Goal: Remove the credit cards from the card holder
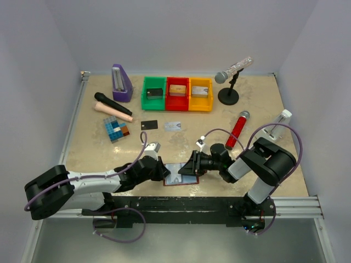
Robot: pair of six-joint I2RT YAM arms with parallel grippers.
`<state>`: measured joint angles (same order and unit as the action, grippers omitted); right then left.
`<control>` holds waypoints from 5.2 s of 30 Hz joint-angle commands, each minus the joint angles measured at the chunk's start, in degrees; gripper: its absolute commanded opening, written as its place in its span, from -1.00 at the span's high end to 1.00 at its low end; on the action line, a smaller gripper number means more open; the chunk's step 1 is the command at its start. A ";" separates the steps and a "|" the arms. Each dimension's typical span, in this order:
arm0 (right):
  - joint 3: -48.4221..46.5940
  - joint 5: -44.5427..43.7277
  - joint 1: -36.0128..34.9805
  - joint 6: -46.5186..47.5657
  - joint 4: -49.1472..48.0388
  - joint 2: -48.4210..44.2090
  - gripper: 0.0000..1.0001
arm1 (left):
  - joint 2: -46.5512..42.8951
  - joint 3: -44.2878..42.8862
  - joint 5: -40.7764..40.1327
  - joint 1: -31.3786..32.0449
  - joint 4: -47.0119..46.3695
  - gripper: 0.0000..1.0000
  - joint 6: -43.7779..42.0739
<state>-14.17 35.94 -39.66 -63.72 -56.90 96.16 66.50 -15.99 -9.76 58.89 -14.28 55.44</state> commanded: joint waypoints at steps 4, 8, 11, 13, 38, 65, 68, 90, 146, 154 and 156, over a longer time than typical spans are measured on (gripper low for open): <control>-0.68 2.29 0.20 -1.23 -5.24 1.66 0.24 | 2.32 0.96 -0.44 0.08 -1.45 0.87 -0.07; -1.03 2.29 0.20 -0.79 -4.10 1.75 0.22 | 3.63 1.13 0.00 0.08 -2.24 0.92 0.11; -1.38 2.38 0.28 -0.44 -2.95 1.84 0.21 | 4.43 1.31 0.27 0.08 -2.77 0.97 0.19; -1.64 2.38 0.20 -0.35 -2.60 1.93 0.21 | 4.95 1.48 0.53 0.08 -3.38 0.99 0.37; -6.30 5.28 -0.68 -0.96 -0.67 5.18 0.23 | 8.91 4.56 2.46 0.96 -12.17 1.00 2.83; -7.80 1.24 -0.95 11.25 30.45 -13.89 0.37 | 6.19 6.58 0.18 0.96 -10.85 1.00 4.59; -7.89 1.15 -0.77 11.34 30.98 -14.16 0.39 | 6.45 6.58 0.09 0.96 -10.77 1.00 4.76; -7.36 0.00 -0.86 10.99 33.61 -18.02 0.65 | 7.33 8.96 -1.58 0.96 -11.99 1.00 6.52; -7.71 -1.75 1.08 12.30 46.87 -25.66 1.00 | -6.29 11.07 -5.89 0.96 -4.17 1.00 6.09; -11.66 -8.78 1.08 20.03 60.32 -42.70 1.00 | -18.76 2.99 -5.44 0.96 5.48 -0.23 4.50; -11.49 -8.44 0.99 21.18 60.07 -46.57 1.00 | -22.97 1.93 -6.06 0.96 6.81 -0.36 4.59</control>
<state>-22.96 30.35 -38.81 -47.79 -0.91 56.36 50.11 -9.54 -14.63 59.77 -11.81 60.88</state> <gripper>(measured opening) 0.011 0.634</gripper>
